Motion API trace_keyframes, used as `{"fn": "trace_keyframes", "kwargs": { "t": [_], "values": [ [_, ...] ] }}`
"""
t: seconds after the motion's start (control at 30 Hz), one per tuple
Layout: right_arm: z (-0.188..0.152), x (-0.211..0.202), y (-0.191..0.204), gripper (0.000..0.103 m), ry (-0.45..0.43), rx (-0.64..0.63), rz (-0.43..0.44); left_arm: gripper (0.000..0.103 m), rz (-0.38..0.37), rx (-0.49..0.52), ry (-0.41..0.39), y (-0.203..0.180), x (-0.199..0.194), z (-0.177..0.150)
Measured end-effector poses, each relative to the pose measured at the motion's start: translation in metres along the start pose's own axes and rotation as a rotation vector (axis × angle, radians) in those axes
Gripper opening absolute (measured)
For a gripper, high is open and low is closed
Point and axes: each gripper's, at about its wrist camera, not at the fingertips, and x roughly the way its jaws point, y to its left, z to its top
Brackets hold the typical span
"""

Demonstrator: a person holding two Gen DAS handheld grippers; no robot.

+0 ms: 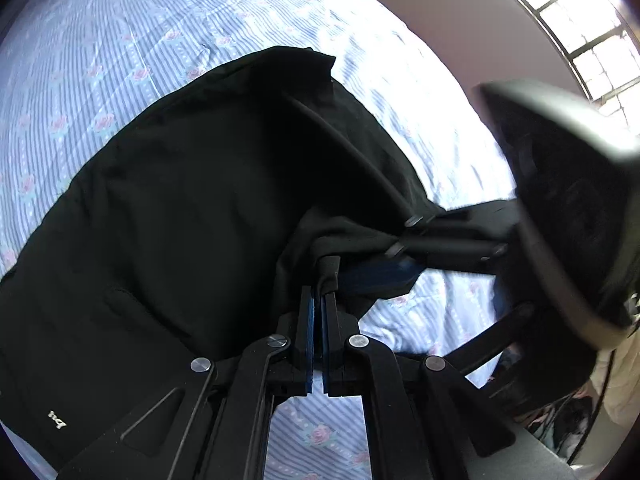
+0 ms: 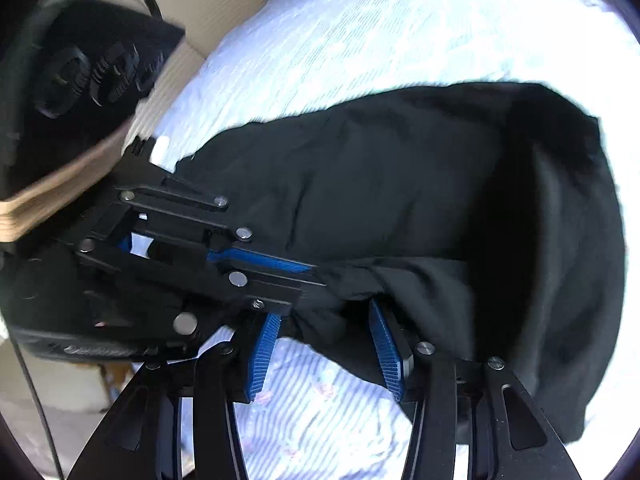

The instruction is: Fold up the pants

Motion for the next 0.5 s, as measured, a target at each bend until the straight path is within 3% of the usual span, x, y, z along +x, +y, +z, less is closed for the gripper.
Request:
{"fn": "trace_keyframes", "kwargs": {
  "t": [0.07,0.23,0.27,0.33,0.37,0.4,0.47,0.5],
  "values": [
    [0.002,0.011,0.000,0.048,0.053,-0.016,0.007,0.004,0.001,0.000,0.005,-0.002,0.004,0.002],
    [0.002,0.013,-0.005,0.048,0.019,0.031,0.017,0.005,-0.037,-0.004,0.005,-0.003,0.003,-0.001],
    [0.001,0.014,-0.005,0.048,0.012,0.033,0.016,0.008,-0.038,-0.024,0.001,0.000,0.001,-0.002],
    [-0.006,0.023,-0.007,0.043,0.050,0.047,0.019,0.026,-0.002,-0.103,-0.026,0.013,-0.007,-0.005],
    [-0.013,0.028,-0.011,0.025,0.073,0.074,0.024,0.032,0.038,-0.146,-0.063,0.023,-0.019,-0.014],
    [-0.020,0.030,-0.015,0.014,0.082,0.104,0.028,0.038,0.072,-0.188,-0.107,0.031,-0.032,-0.026],
    [-0.039,0.030,-0.022,0.013,0.071,0.187,0.034,0.054,0.151,-0.297,-0.175,0.055,-0.058,-0.058],
    [-0.048,0.031,-0.023,0.011,0.060,0.220,0.039,0.055,0.197,-0.339,-0.193,0.063,-0.066,-0.071]
  ]
}}
